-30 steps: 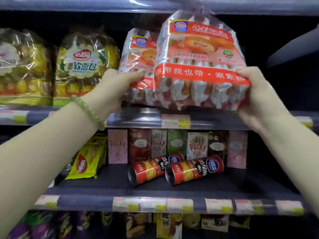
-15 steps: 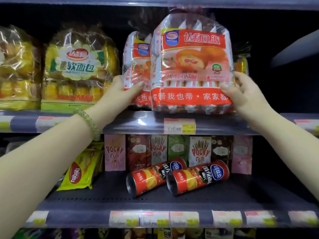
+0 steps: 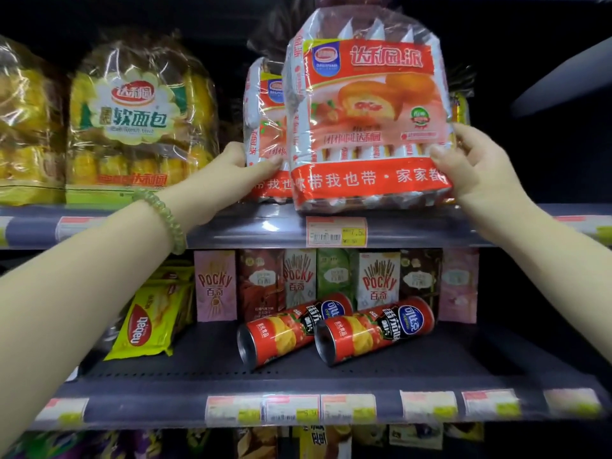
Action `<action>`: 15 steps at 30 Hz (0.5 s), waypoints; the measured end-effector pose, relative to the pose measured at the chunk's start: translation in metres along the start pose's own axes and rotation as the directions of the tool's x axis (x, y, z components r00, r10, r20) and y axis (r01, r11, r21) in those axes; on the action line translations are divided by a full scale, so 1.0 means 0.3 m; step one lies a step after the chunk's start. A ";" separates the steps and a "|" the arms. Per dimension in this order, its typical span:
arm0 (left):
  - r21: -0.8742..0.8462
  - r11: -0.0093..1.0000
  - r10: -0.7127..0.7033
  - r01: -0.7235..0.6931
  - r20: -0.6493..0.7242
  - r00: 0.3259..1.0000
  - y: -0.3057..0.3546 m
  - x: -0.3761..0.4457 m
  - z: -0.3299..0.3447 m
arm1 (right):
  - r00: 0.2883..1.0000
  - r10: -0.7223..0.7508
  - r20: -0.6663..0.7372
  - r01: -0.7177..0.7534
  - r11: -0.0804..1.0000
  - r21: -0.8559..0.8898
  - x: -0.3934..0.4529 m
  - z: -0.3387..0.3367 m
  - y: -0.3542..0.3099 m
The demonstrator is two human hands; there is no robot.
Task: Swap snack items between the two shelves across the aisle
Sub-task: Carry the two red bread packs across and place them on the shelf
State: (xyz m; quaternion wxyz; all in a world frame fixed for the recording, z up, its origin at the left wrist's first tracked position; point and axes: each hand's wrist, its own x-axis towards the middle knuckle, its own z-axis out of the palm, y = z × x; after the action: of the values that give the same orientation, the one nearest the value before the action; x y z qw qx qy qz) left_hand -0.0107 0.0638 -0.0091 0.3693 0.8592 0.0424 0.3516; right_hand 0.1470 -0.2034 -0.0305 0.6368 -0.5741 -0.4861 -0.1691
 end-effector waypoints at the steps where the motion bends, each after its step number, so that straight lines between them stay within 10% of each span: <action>1: -0.012 1.000 0.000 0.000 -0.023 1.000 0.007 0.007 0.006 | 1.000 0.002 0.000 -0.002 1.000 0.001 0.002 0.016 0.005; 7: -0.328 0.942 -0.110 0.070 -0.107 0.988 0.070 -0.006 0.024 | 1.000 -0.001 0.018 0.001 1.000 -0.001 0.035 0.110 -0.013; 15: -0.115 0.990 0.087 -0.087 -0.007 0.996 0.022 -0.015 -0.004 | 0.989 0.051 0.139 -0.031 0.990 -0.138 0.073 0.181 0.005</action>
State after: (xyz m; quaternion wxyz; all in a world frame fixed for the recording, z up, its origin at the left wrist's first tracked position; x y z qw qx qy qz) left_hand -0.0162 0.0583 -0.0066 0.4024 0.8372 -0.0149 0.3702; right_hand 0.1353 -0.1468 -0.0207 0.5632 -0.6366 -0.5059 -0.1473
